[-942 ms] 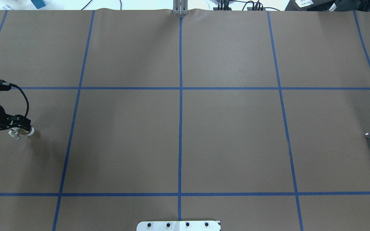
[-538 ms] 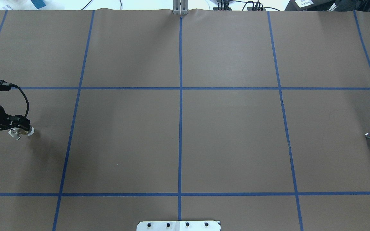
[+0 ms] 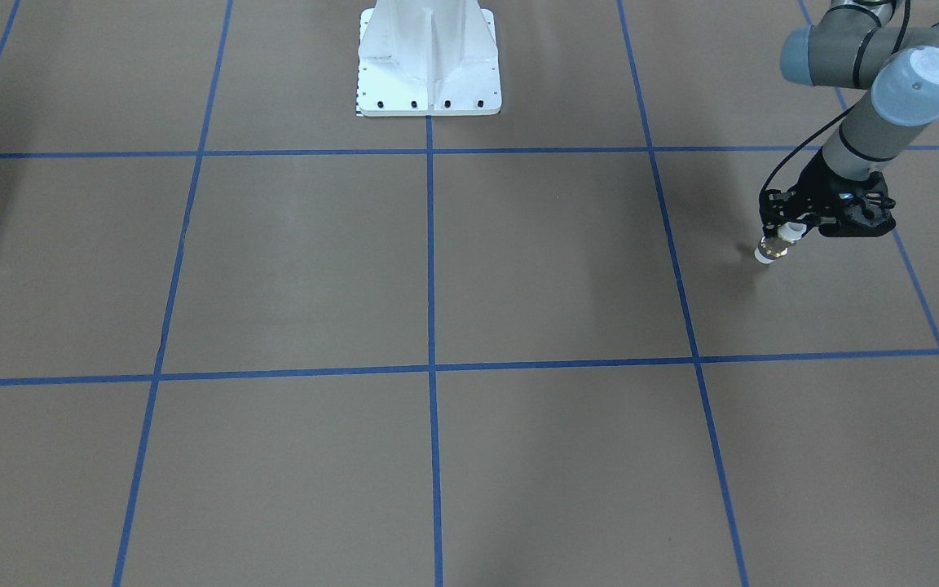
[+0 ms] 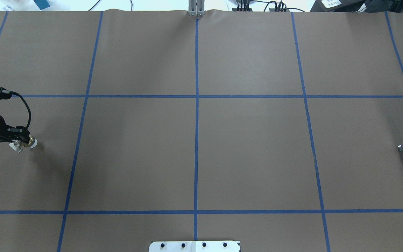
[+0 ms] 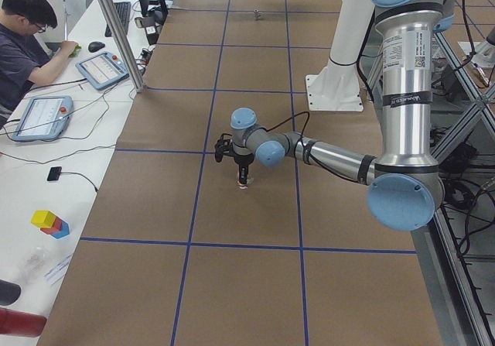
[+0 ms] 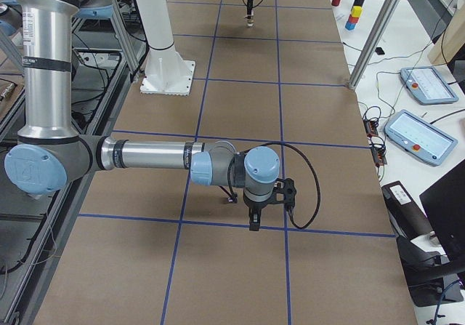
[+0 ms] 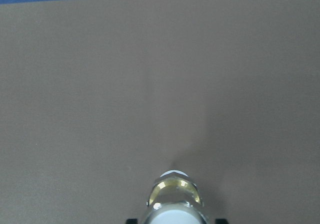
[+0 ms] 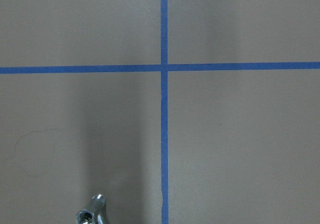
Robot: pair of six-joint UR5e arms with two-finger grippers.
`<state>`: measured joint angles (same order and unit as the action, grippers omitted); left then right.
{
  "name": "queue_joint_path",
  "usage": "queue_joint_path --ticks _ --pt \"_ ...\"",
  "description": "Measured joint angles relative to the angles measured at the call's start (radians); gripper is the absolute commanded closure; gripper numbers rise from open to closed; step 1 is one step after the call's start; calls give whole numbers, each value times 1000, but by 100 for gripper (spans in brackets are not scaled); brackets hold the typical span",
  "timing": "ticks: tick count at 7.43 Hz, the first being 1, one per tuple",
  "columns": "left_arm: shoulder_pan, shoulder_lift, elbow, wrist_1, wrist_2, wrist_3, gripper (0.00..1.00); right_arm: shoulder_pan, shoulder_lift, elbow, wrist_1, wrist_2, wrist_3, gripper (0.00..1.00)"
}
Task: Assemble PPR valve and pipe with both arms
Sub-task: 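Lift the valve with the left gripper and carry it toward table center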
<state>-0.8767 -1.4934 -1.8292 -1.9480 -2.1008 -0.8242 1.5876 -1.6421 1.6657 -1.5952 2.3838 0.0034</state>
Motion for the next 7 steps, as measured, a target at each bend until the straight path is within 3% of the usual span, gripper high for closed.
queue_joint_path --ticks 4,7 --pt "-2 -24 -54 82 -10 -5 100 0 -2 0 1 0 0 0" --pt "1 -257 -145 435 -1 -9 100 0 0 0 1 0 0 0"
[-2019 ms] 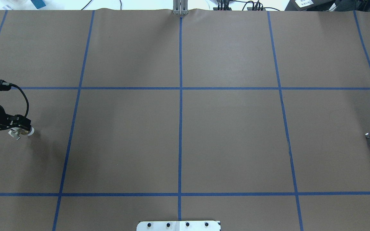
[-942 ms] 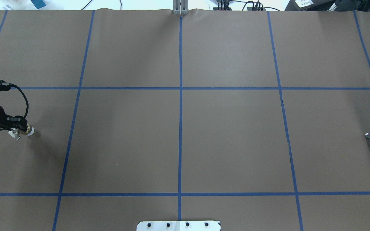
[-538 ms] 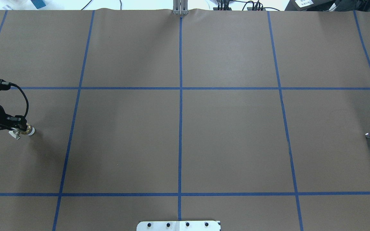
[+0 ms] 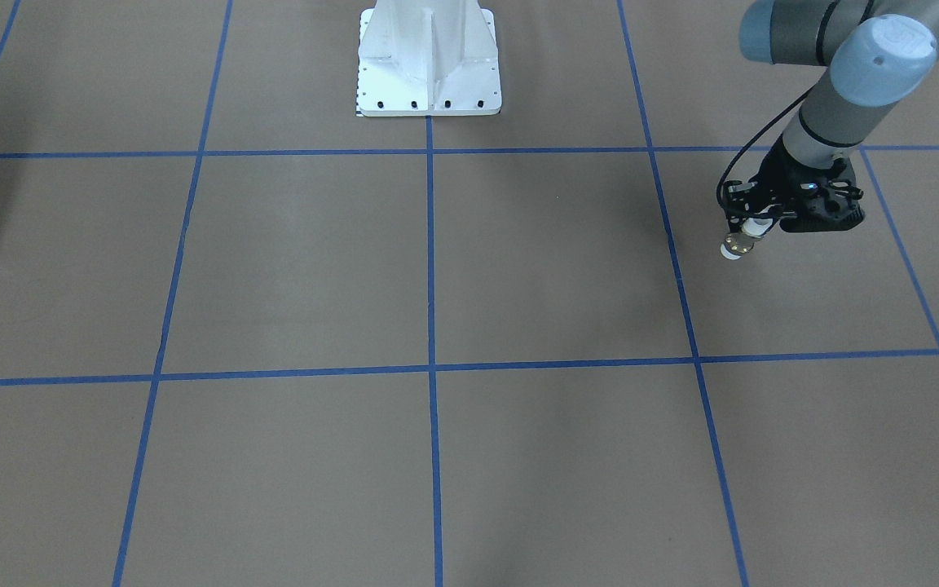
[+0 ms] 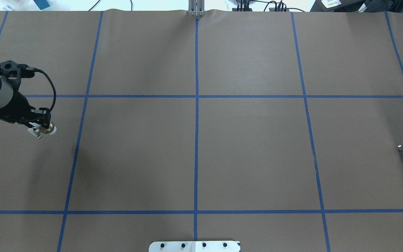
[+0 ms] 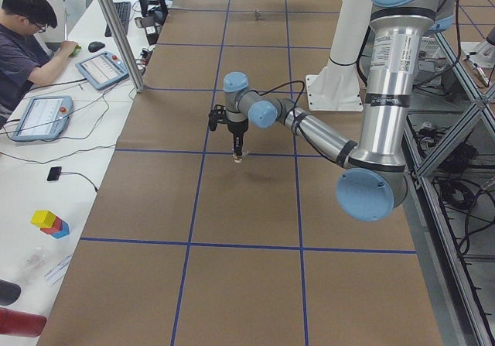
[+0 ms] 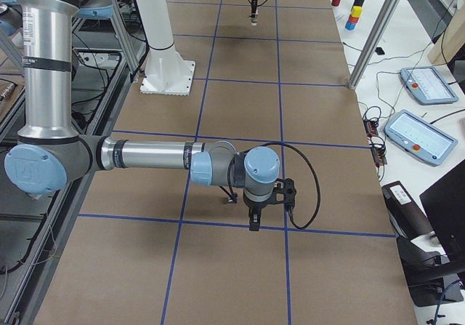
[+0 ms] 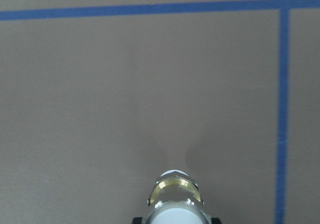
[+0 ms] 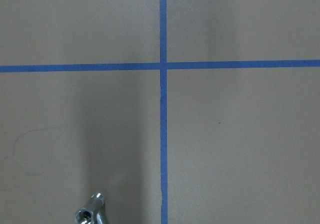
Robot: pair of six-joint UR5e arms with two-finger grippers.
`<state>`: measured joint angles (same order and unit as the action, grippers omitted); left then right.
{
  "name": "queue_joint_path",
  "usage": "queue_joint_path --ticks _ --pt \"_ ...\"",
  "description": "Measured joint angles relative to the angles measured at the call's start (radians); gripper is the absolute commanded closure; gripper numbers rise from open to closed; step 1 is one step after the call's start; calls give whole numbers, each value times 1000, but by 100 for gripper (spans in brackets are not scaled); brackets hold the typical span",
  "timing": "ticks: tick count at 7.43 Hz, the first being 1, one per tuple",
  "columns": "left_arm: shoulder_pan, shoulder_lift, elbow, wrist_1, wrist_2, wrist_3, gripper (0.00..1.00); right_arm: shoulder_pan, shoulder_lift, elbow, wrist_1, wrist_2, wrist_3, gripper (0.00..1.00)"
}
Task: Assemble PPR valve and pipe with both arms
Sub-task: 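Lift the valve with the left gripper and carry it toward table center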
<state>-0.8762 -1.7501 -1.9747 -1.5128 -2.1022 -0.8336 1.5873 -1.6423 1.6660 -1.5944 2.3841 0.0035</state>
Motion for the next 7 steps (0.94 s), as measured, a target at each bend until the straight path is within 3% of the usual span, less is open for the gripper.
queue_joint_path --ticks 2,3,7 --pt "44 -240 -2 225 -2 -49 100 -1 3 2 1 1 0 0" --pt "102 -352 18 280 -1 -135 100 -7 9 4 2 2 0 0" --pt "255 -711 302 266 63 -351 100 -28 46 -5 -3 0 4 0"
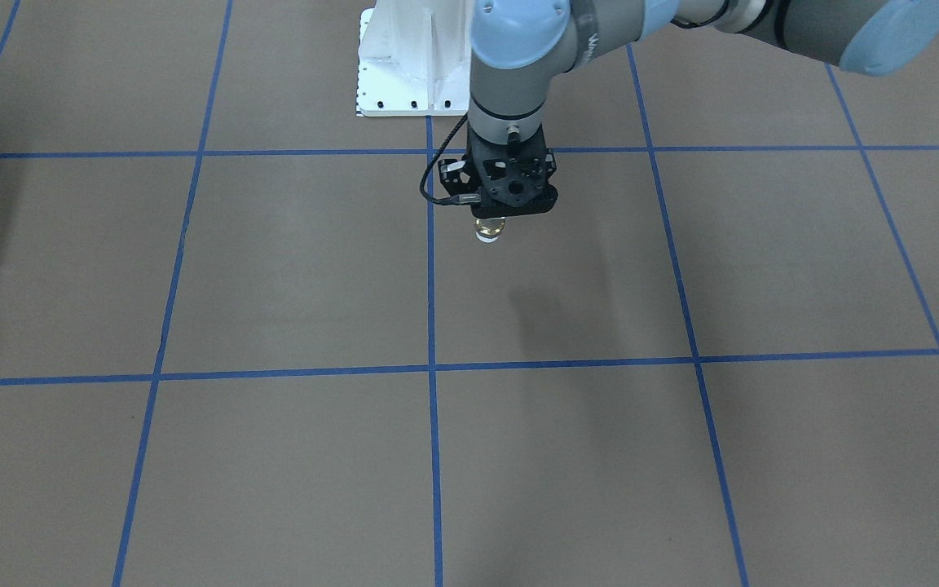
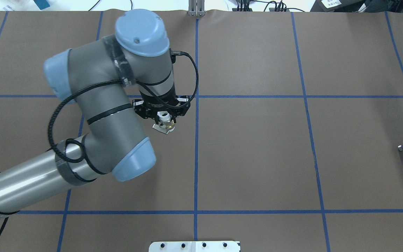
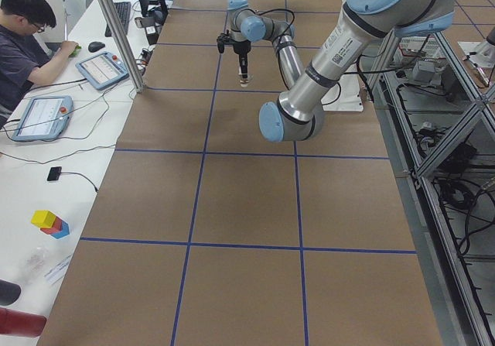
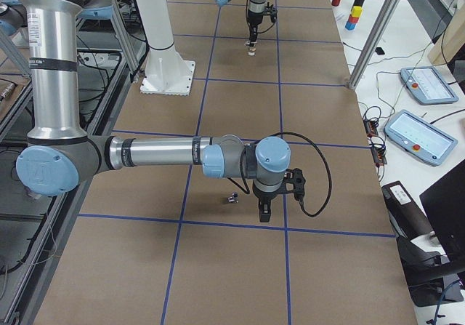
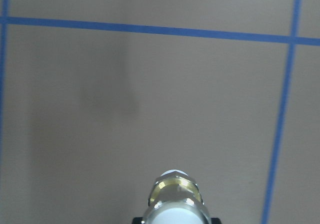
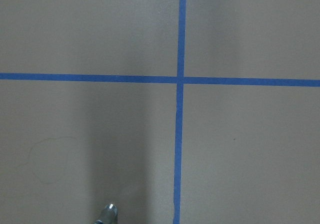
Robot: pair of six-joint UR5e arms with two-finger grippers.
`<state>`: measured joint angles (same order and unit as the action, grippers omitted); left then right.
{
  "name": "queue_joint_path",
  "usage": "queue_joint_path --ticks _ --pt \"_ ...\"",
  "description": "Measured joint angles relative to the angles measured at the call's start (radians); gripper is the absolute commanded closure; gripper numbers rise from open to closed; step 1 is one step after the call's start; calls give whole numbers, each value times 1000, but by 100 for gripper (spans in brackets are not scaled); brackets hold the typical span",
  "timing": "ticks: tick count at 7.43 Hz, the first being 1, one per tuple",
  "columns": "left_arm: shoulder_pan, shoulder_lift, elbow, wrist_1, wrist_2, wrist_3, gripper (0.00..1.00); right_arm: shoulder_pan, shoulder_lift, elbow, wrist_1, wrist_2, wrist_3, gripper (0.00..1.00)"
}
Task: Assemble PPR valve and pipe with both arms
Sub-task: 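Lift the valve with the left gripper and carry it toward table center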
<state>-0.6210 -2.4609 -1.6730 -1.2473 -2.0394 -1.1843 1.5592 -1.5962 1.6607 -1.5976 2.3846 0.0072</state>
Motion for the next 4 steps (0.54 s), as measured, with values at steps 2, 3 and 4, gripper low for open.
queue_joint_path --ticks 2,3,4 --pt "8 -76 177 -124 9 -9 100 -1 -4 -16 15 -1 0 0" --pt "8 -110 261 -182 10 -8 100 -1 -3 -19 21 -1 -1 0" --pt "9 -137 326 -223 11 -6 100 -1 -3 -20 24 -1 0 0"
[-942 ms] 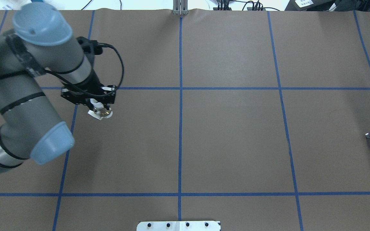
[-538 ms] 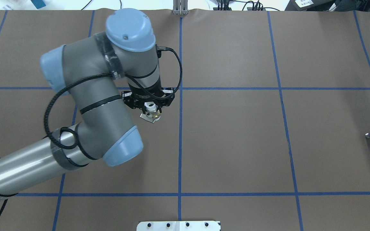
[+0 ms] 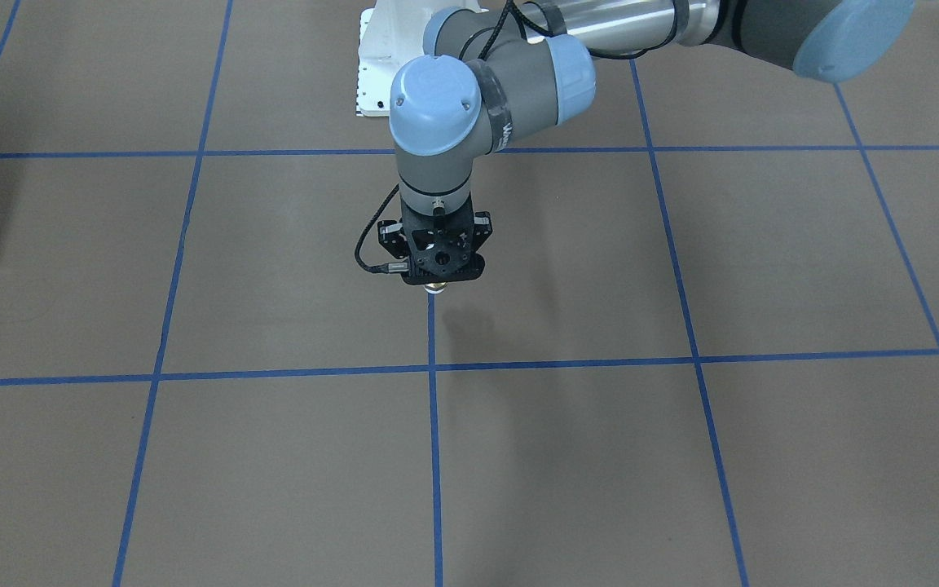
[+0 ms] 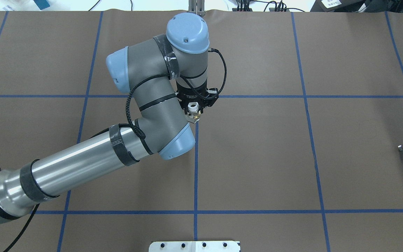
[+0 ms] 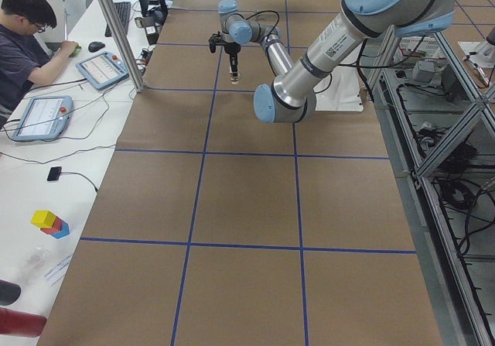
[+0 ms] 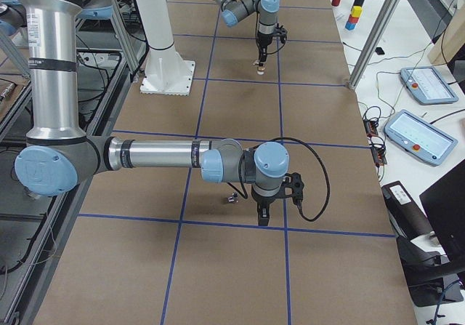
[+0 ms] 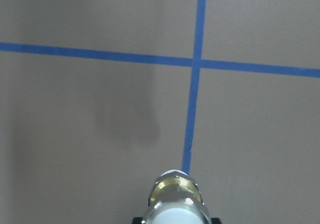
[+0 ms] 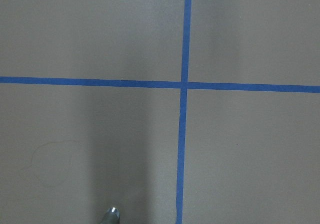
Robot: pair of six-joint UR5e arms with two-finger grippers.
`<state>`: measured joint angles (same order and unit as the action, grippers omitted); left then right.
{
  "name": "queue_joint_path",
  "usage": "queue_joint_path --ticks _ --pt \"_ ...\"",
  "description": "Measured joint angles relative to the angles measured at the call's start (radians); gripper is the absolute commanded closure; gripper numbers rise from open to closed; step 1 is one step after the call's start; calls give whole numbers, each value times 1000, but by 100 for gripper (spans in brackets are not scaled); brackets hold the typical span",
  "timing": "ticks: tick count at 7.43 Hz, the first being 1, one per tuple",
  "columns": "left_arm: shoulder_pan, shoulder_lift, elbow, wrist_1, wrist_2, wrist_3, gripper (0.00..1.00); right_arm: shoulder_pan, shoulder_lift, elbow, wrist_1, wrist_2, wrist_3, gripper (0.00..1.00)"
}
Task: Assemble PPR valve and pipe with both arms
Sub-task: 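Lift the valve with the left gripper and carry it toward table center, then lower the valve upright at table center and open the left gripper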
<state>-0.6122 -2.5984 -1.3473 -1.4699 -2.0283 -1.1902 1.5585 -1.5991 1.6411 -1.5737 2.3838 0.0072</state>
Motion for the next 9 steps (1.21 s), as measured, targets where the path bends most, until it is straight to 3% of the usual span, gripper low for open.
queue_joint_path --ticks 2,9 --pt "0 -25 68 -46 0 7 100 0 0 -1 1 4 4 0" --pt "1 -29 151 -108 11 44 100 0 4 2 1 15 64 0"
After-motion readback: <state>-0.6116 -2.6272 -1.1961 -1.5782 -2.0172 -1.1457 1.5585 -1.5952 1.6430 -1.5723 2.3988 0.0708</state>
